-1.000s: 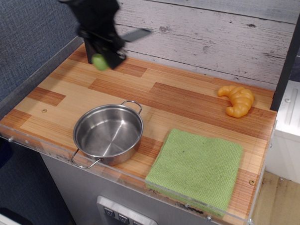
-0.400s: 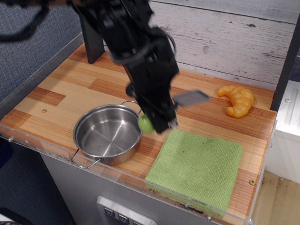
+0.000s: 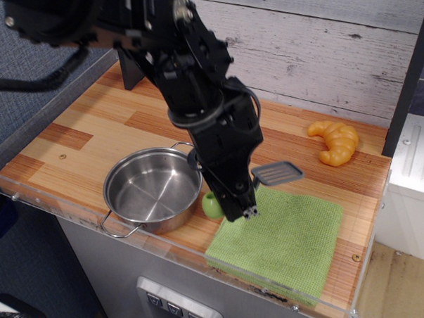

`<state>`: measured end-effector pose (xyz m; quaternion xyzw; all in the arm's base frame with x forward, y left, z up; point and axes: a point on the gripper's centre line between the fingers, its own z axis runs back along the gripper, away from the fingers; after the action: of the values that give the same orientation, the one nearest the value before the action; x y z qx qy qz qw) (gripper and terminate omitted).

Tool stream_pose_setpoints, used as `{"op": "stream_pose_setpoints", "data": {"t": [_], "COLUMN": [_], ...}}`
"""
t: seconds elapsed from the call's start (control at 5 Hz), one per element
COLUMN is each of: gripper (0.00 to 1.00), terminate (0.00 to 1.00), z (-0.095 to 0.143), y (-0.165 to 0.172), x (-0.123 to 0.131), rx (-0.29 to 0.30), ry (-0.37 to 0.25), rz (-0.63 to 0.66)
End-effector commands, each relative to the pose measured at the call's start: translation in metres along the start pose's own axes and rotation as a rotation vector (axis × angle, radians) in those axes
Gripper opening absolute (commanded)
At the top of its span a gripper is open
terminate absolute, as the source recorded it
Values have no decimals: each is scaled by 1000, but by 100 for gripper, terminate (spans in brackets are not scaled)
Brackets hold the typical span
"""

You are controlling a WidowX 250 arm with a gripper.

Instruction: Put the spatula on the green cloth.

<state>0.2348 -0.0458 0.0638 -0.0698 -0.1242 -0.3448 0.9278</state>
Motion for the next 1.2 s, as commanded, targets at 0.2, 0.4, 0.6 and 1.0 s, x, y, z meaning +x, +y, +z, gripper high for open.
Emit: {"op": "stream_pose_setpoints", "data": {"t": [0.2, 0.4, 0.6, 1.0], "gripper": [0, 0, 100, 100], "terminate": [0, 0, 0, 0], "z": [-37, -41, -32, -10], "y": [-12, -15, -10, 5], "x": [1, 0, 3, 11], "rx": [-2, -8, 146, 235], "ry": [69, 68, 62, 15], "rz": [-100, -87, 31, 66]}}
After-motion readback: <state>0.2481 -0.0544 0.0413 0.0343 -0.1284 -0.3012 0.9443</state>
